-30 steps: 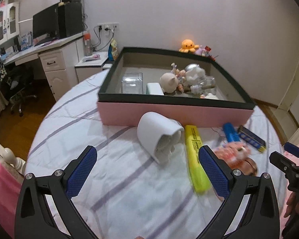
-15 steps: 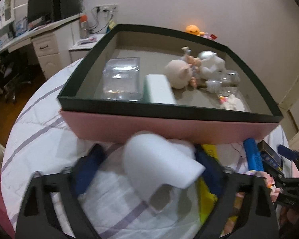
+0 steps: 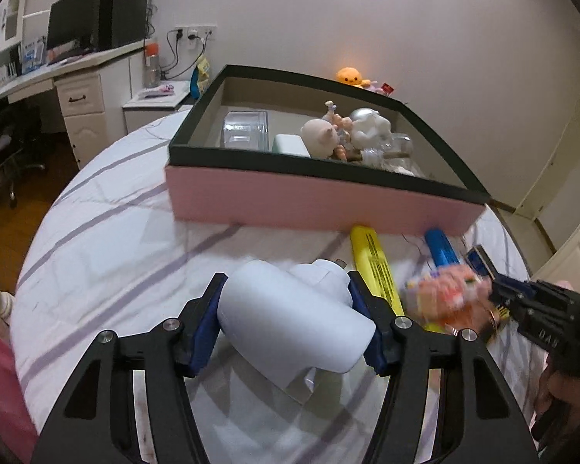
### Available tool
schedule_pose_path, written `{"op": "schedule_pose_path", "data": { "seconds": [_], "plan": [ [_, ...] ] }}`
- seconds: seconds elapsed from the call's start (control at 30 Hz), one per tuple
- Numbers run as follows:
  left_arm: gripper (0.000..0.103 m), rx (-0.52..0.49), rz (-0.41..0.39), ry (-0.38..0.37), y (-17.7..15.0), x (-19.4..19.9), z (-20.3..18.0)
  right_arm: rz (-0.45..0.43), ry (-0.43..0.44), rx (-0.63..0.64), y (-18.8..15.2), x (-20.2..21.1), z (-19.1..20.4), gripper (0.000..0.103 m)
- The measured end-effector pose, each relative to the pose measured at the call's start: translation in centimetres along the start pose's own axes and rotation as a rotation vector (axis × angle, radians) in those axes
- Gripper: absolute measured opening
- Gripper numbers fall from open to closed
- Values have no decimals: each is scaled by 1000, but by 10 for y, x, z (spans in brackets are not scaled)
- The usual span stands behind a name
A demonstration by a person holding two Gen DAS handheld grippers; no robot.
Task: Organize rigid objects
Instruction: 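Grasp the white cup-shaped holder with the left tool while the right tool grasps the blue-and-gold box, then carry the holder and blue box into the pink box and open both tools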
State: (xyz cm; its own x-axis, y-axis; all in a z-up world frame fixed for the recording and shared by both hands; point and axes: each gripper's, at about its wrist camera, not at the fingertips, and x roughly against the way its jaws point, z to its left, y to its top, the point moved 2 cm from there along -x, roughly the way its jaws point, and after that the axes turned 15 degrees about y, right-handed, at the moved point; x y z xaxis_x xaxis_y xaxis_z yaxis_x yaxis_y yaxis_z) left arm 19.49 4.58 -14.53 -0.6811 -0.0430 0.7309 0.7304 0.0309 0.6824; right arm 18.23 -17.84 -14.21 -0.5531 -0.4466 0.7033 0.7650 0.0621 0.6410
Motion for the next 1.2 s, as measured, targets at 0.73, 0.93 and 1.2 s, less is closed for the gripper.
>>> {"op": "schedule_pose_path", "data": {
  "seconds": [0.73, 0.93, 1.2],
  "plan": [
    [62, -20, -129, -16, 5, 77, 15, -128, 74, 53, 18, 59, 45, 21],
    [62, -39, -196, -10, 38, 91, 12, -161, 98, 99, 48, 61, 64, 21],
    [62, -45, -267, -8, 97, 89, 1, -210, 121, 115, 111, 53, 71, 21]
  ]
}}
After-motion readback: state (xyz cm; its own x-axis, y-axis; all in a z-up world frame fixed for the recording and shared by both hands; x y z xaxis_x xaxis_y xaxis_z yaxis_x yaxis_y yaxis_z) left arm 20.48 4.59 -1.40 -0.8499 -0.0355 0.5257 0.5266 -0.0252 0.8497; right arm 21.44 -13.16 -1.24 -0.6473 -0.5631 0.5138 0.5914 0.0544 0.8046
